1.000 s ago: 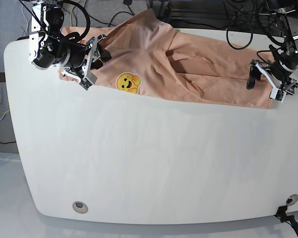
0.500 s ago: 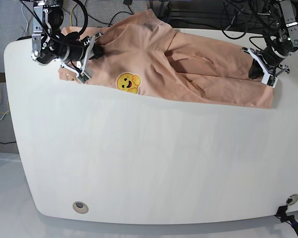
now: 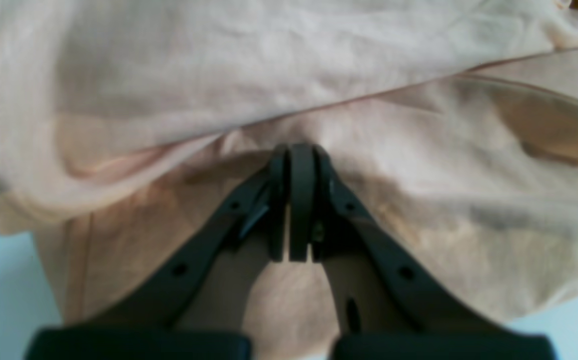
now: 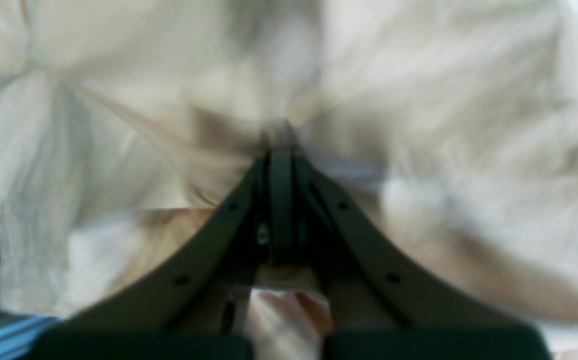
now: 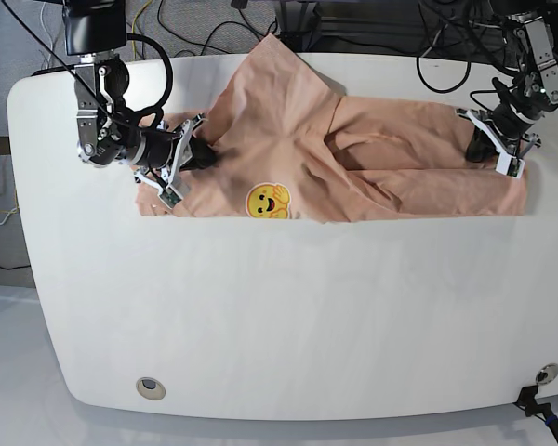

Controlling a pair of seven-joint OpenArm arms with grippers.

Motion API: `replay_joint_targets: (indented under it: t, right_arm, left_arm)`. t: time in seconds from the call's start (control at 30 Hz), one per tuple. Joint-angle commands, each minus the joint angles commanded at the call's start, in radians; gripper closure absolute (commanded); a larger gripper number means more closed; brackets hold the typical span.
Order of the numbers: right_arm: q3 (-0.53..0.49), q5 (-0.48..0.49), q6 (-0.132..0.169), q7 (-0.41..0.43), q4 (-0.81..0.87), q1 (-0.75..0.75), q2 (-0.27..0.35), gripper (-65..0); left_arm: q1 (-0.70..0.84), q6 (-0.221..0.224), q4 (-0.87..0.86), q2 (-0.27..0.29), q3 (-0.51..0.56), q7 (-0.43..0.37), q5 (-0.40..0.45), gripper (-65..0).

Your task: Fold the T-shirt properly

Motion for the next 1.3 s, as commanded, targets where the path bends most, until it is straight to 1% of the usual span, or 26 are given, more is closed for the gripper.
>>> replay_joint_targets:
  t: [0.07,0.1,0.2,0.27,0.43,0.57,0.67,0.73,0.8,0.9,1.0,1.13,1.3]
  right_arm:
    - [0.000,-0.002,0.000,0.005,-0.029,0.020,0.009,0.0]
    - [0.000,0.000,0.000,0.015,-0.037,0.021,0.020,0.0]
    - [0.002,0.000,0.000,0.029,-0.041,0.032,0.028,0.0]
    - [0.003,0.000,0.000,0.029,-0.041,0.032,0.028,0.0]
    - [0.005,0.009,0.000,0.029,-0.031,0.026,0.026,0.0]
    - [0.005,0.009,0.000,0.029,0.057,0.026,0.018,0.0]
    - [0.005,0.011,0.000,0.026,0.157,0.028,-0.017,0.0]
    - [0.005,0.011,0.000,0.026,0.207,0.029,-0.029,0.0]
    - [0.005,0.008,-0.003,0.025,0.262,0.026,-0.063,0.0]
    - [0.003,0.006,-0.008,0.023,0.296,0.023,-0.086,0.0]
    - [0.003,0.008,-0.009,0.023,0.296,0.029,-0.086,0.0]
    - [0.003,0.008,-0.009,0.023,0.299,0.034,-0.087,0.0]
    - [0.000,0.003,-0.011,0.009,0.437,0.003,-0.089,0.0]
  left_arm:
    - [-0.017,0.000,-0.002,-0.002,0.000,0.000,0.002,0.0]
    - [-0.021,0.000,-0.002,-0.002,0.000,0.000,0.018,0.0]
    - [-0.051,0.000,0.000,0.005,0.000,0.000,0.097,0.0]
    - [-0.060,0.000,-0.002,0.006,0.000,0.000,0.115,0.0]
    - [-0.063,0.000,0.008,0.006,0.000,0.002,0.112,0.0]
    - [-0.061,0.000,0.064,0.002,-0.003,0.002,0.112,0.0]
    - [-0.064,0.000,0.080,0.000,-0.005,-0.002,0.112,0.0]
    - [-0.071,0.000,0.084,0.000,-0.006,-0.003,0.112,0.0]
    - [-0.071,0.000,0.084,0.002,-0.006,-0.005,0.112,0.0]
    - [-0.069,0.000,0.112,0.005,-0.008,-0.005,0.112,0.0]
    - [-0.063,0.000,0.149,0.006,-0.029,-0.002,0.112,0.0]
    - [-0.063,0.000,0.157,0.008,-0.054,0.000,0.112,0.0]
    - [-0.029,0.000,0.212,0.008,-0.101,0.000,0.110,0.0]
